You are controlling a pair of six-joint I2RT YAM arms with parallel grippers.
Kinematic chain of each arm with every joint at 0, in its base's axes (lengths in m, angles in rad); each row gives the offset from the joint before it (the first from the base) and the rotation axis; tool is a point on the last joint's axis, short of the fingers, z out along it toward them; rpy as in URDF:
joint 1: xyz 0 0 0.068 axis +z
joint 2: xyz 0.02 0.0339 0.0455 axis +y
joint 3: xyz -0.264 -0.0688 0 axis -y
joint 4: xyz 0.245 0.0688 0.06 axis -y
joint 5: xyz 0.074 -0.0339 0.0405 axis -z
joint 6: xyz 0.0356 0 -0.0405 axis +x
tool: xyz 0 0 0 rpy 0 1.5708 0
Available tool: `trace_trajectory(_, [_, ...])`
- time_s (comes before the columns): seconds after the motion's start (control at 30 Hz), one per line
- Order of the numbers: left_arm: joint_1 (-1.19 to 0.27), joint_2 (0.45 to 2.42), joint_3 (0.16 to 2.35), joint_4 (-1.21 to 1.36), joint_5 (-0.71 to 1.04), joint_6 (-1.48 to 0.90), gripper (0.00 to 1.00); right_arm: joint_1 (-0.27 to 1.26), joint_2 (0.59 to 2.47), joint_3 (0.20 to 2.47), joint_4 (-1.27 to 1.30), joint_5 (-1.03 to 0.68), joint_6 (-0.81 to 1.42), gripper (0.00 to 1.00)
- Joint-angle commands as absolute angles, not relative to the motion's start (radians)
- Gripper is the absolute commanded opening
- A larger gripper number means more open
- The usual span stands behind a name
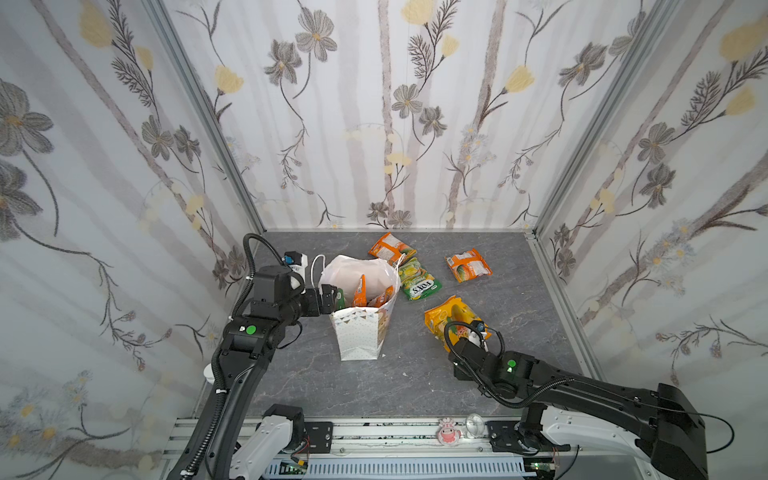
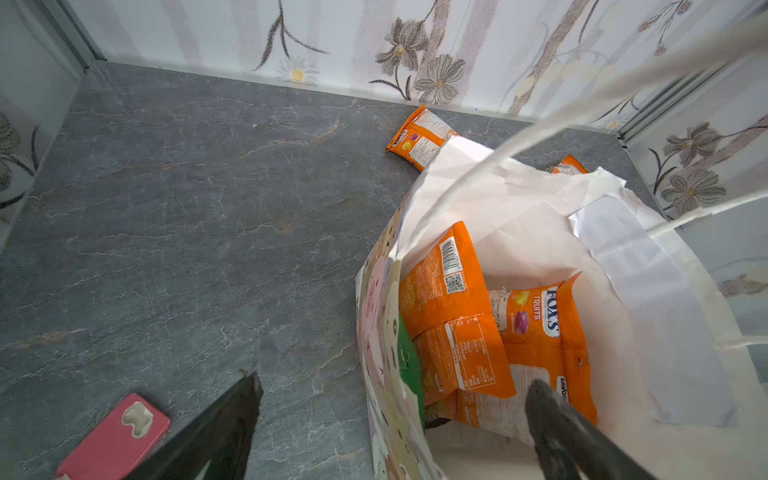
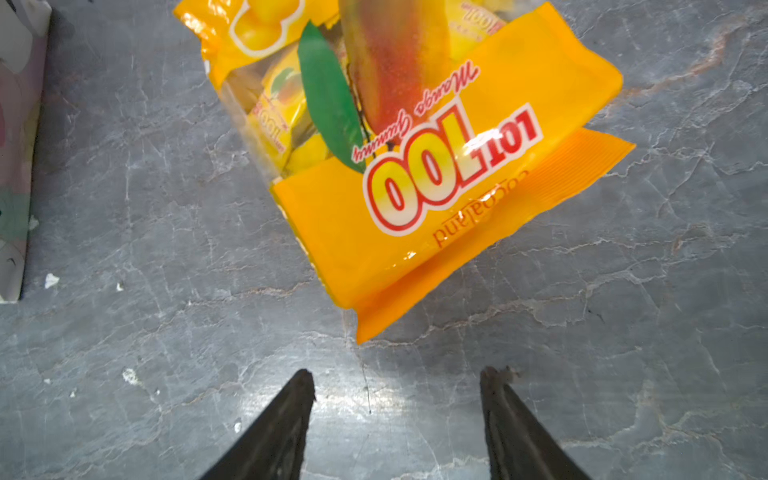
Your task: Place the snacks into the paper bag
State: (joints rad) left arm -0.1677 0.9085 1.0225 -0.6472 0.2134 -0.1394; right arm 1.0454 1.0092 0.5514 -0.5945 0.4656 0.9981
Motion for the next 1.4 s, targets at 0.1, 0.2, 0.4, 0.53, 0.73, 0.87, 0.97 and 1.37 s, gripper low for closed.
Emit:
trace_trajectory(0.1, [-0.167,0.911,1.023,-0.637,0.211,-0.143,1.00,1.040,0.964,0.471,-0.390,0.513,1.008,0.63])
trace_trajectory(0.2, [-0.167,0.910,1.019,-0.635,0.213,-0.143,1.00,1.034,0.976,0.444,-0.347,0.511,1.002,0.63])
trace_trajectory(0.4, [-0.166,0.924,1.025,-0.635,0.219,-0.143,1.00,0.990,0.980,0.414,-0.325,0.546,1.012,0.62])
trace_trajectory(0.53, [-0.167,0.934,1.029,-0.637,0.219,-0.142,1.00,0.942,0.967,0.373,-0.285,0.542,1.009,0.57])
trace_trajectory(0.73, [-0.167,0.928,1.023,-0.634,0.213,-0.140,1.00,0.916,0.966,0.337,-0.236,0.562,1.000,0.41])
trace_trajectory(0.87, [-0.167,0.943,1.034,-0.640,0.219,-0.141,1.00,0.910,0.963,0.325,-0.230,0.595,0.999,0.23])
trace_trajectory(0.97, [-0.167,0.939,1.031,-0.639,0.221,-0.140,1.00,0.905,0.946,0.325,-0.238,0.614,0.990,0.08])
trace_trajectory(1.37, [-0.167,0.923,1.029,-0.637,0.216,-0.140,1.00,0.897,0.873,0.390,-0.346,0.703,0.956,0.00])
